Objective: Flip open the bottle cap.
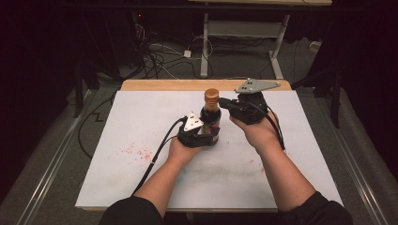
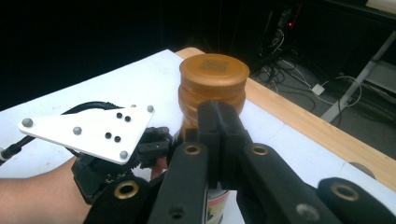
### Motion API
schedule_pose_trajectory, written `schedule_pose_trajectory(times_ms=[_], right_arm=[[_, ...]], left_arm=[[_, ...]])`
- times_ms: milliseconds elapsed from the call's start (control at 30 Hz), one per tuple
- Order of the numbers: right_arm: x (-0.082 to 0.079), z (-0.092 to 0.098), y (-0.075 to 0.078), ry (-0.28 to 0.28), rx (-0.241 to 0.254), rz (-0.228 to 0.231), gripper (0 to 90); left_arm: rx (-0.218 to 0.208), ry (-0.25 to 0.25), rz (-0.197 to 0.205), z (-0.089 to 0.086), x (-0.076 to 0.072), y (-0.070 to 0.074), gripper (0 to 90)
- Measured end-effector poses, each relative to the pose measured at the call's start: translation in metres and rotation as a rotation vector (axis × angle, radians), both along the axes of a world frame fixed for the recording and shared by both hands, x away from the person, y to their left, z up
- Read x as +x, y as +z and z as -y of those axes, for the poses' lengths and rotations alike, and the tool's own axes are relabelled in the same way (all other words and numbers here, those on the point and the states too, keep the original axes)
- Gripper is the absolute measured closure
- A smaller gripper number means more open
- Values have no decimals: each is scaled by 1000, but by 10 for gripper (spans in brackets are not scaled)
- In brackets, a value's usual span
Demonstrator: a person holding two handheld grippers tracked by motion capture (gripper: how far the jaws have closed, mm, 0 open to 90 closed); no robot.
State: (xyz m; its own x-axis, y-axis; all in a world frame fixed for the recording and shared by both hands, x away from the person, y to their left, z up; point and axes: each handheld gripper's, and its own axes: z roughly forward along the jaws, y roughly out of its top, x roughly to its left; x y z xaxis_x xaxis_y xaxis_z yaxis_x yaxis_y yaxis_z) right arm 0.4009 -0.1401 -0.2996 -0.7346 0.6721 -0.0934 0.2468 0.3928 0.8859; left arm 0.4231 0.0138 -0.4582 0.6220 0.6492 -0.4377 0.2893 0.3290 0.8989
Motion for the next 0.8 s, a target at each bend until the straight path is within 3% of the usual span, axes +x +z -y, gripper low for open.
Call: schedule_pose_trajectory(times_ms=[67, 100, 467, 500, 533, 600, 633, 733, 767, 800], right_arm=[[1, 0, -1, -1, -2, -3, 900], [1, 0, -2, -1, -3, -6, 900], [3, -2, -1, -6, 0, -8, 900], [3, -2, -1, -7, -1, -7, 900], [3, -2, -1, -7, 0, -7, 900], [3, -2, -1, -6, 2, -6, 900], [3, -2, -1, -8, 5, -6, 900], [3, -2, -1, -7, 14, -5, 900], [3, -2, -1, -8, 16, -3, 900], [3, -3, 0, -8, 16, -1, 900]], left_arm=[[-24, 25, -11, 2, 0, 0, 290], [-2, 1, -1, 0, 0, 0, 290], [1, 3, 0, 0, 0, 0, 290], [-33, 31, -12, 3, 0, 0, 290], [-33, 30, -12, 2, 0, 0, 290], [-31, 30, -11, 2, 0, 0, 290], [-1, 3, 1, 0, 0, 0, 290], [0, 4, 1, 0, 0, 0, 290], [-32, 31, -11, 2, 0, 0, 290], [-32, 30, -11, 2, 0, 0, 290]])
